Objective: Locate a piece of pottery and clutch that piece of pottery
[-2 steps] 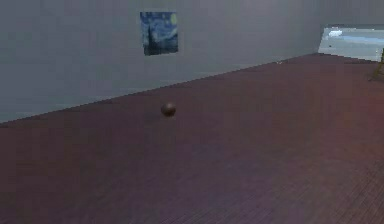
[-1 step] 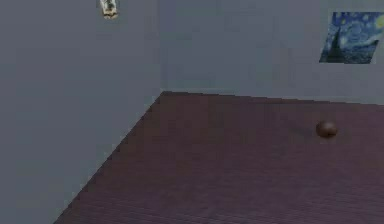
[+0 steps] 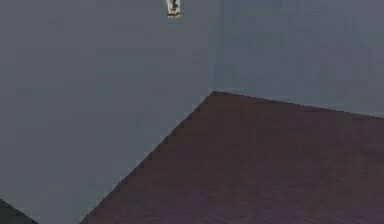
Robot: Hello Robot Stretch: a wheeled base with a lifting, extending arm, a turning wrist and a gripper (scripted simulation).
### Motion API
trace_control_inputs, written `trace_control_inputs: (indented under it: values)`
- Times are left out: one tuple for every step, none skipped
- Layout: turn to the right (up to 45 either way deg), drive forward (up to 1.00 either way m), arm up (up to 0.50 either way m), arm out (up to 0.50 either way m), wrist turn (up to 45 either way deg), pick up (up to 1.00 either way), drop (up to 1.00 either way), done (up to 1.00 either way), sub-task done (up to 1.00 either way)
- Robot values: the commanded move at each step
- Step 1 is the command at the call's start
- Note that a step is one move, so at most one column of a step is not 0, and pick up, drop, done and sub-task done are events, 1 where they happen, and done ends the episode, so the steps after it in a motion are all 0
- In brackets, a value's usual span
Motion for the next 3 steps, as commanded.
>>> trace_control_inputs:
  values:
    - [0.0, 0.75, 0.00, 0.00, 0.0, 0.00, 0.00, 0.00, 0.00]
    - [-45.0, 0.00, 0.00, 0.00, 0.0, 0.00, 0.00, 0.00, 0.00]
    - [-15.0, 0.00, 0.00, 0.00, 0.0, 0.00, 0.00, 0.00, 0.00]
